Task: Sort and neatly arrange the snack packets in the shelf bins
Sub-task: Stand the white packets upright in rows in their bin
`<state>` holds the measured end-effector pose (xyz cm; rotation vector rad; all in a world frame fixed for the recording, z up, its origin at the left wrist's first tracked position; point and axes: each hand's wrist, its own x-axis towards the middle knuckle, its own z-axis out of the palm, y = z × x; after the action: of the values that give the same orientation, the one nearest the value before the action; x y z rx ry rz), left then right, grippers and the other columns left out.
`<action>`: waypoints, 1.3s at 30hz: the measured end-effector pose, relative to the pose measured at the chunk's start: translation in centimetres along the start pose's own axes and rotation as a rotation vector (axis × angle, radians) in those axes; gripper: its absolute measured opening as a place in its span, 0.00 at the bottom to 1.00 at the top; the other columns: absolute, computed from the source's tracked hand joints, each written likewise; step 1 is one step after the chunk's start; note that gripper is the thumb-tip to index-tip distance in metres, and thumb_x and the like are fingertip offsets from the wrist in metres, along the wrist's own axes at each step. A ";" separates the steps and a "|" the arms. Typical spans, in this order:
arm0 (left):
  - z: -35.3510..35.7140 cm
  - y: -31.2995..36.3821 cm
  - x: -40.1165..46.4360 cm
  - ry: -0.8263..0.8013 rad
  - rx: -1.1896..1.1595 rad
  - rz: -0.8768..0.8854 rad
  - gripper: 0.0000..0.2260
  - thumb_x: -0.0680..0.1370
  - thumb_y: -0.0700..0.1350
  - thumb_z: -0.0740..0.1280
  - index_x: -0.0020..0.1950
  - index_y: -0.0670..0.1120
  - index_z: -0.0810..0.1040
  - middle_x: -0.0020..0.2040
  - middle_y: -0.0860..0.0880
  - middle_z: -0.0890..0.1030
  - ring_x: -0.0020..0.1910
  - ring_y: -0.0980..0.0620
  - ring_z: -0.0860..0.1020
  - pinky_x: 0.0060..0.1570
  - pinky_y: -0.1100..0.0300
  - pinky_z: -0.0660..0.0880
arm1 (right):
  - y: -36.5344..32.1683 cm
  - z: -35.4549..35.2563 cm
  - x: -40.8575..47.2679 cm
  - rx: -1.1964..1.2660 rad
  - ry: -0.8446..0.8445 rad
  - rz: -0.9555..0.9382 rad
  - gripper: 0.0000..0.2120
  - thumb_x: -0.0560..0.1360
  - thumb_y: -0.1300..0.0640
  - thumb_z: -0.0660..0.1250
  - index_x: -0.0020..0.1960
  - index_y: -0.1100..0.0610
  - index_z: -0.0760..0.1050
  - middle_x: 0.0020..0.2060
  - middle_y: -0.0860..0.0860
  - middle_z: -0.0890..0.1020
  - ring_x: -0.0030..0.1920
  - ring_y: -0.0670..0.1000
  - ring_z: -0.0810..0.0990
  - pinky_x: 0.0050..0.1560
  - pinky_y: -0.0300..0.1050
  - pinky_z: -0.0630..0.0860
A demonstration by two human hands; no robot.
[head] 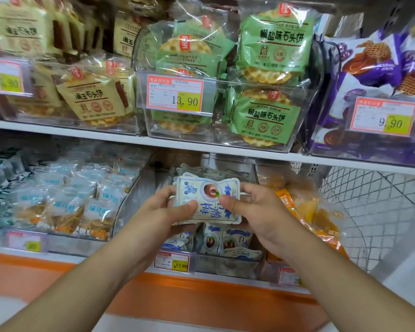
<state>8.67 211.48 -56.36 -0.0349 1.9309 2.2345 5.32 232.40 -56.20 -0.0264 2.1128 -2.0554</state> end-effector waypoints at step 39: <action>-2.8 -3.2 3.1 -0.191 1.198 0.207 0.14 0.80 0.58 0.68 0.65 0.62 0.79 0.57 0.61 0.80 0.42 0.66 0.74 0.39 0.74 0.68 | 1.7 -2.4 6.9 -1.609 0.025 -0.119 0.35 0.73 0.44 0.77 0.76 0.51 0.70 0.70 0.54 0.78 0.73 0.58 0.70 0.78 0.55 0.56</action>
<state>5.83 209.55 -60.38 0.5235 2.8530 0.7816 -1.62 233.80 -58.72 -0.3307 3.0917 0.0877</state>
